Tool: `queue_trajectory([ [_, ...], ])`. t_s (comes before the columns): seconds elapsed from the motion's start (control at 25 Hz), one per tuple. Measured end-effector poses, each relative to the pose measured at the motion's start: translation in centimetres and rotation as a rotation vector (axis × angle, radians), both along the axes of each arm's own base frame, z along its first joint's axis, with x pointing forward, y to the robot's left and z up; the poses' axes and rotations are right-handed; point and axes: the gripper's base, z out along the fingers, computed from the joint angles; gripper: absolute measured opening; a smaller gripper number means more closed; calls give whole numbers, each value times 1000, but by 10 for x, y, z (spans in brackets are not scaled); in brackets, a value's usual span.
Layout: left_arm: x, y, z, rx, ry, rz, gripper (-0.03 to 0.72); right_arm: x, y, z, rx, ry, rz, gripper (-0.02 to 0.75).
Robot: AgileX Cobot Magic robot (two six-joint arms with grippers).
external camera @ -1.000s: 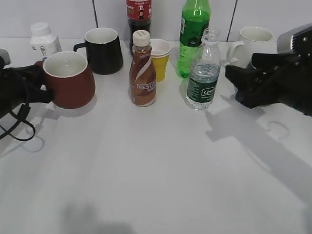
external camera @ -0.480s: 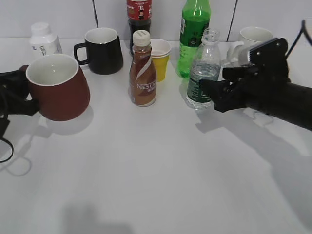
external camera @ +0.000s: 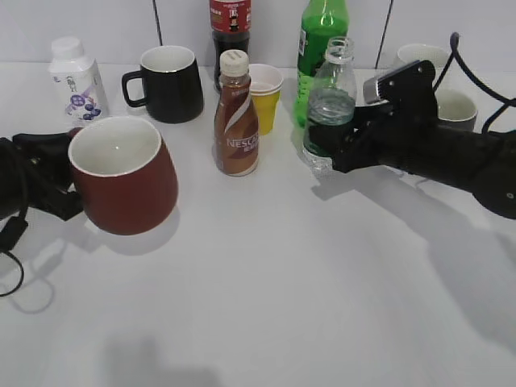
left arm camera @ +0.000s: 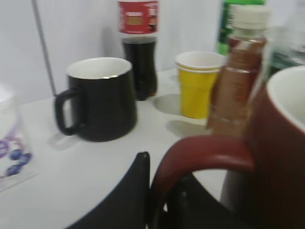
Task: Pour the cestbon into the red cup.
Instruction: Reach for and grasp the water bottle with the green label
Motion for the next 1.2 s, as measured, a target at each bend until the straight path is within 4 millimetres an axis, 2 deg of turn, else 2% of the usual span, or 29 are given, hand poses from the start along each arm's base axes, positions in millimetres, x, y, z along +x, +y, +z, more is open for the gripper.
queue_trajectory([
  [0.12, -3, -9, 0, -4, 6, -40, 62, 4, 1, 0, -9, 0, -5, 477],
  [0.44, -16, -42, -2, -2, 26, -159, 62, 4, 2, 0, -4, 13, 15, 471],
  [0.96, -14, -42, -3, -7, 48, -119, 62, -8, 2, -1, 2, 28, 46, 474],
  [1.12, -13, -40, -2, -17, 50, -93, 62, -9, 3, -1, 10, 22, 58, 631],
  [1.2, -13, -40, -2, -18, 51, -90, 62, -10, 3, -1, 16, 23, 61, 645],
])
